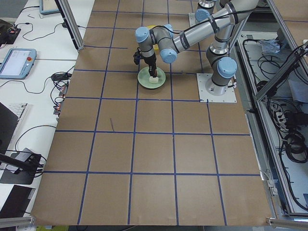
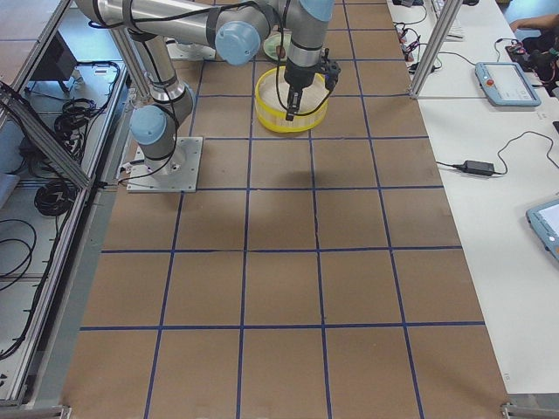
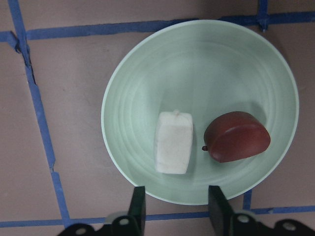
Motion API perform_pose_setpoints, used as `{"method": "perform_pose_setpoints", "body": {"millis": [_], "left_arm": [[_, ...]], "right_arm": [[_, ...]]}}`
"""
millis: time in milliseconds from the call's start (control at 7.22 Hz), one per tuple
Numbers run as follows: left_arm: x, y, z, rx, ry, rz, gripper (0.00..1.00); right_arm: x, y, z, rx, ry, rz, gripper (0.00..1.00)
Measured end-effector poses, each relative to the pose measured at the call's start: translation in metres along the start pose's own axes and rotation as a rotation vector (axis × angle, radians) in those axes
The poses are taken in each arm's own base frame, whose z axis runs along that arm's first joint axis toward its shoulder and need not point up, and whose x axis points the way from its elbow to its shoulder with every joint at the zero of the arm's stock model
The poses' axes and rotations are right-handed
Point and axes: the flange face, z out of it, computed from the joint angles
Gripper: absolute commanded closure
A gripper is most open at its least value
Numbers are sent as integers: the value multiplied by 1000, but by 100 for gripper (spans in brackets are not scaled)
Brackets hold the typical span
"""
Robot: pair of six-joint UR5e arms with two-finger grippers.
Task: Place buns in different layers of steamer
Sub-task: 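Lower the left gripper into the bowl and grasp the white bun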
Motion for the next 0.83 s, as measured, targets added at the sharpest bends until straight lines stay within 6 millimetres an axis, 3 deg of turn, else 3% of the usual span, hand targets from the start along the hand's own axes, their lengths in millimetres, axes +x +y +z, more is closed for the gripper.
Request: {"method": "perform_pose_setpoints", "body": {"millis": [831], "left_arm": [[-3, -16, 38, -75, 18, 6, 17]], "right_arm": [[-1, 1, -1, 1, 1, -2, 92]]}}
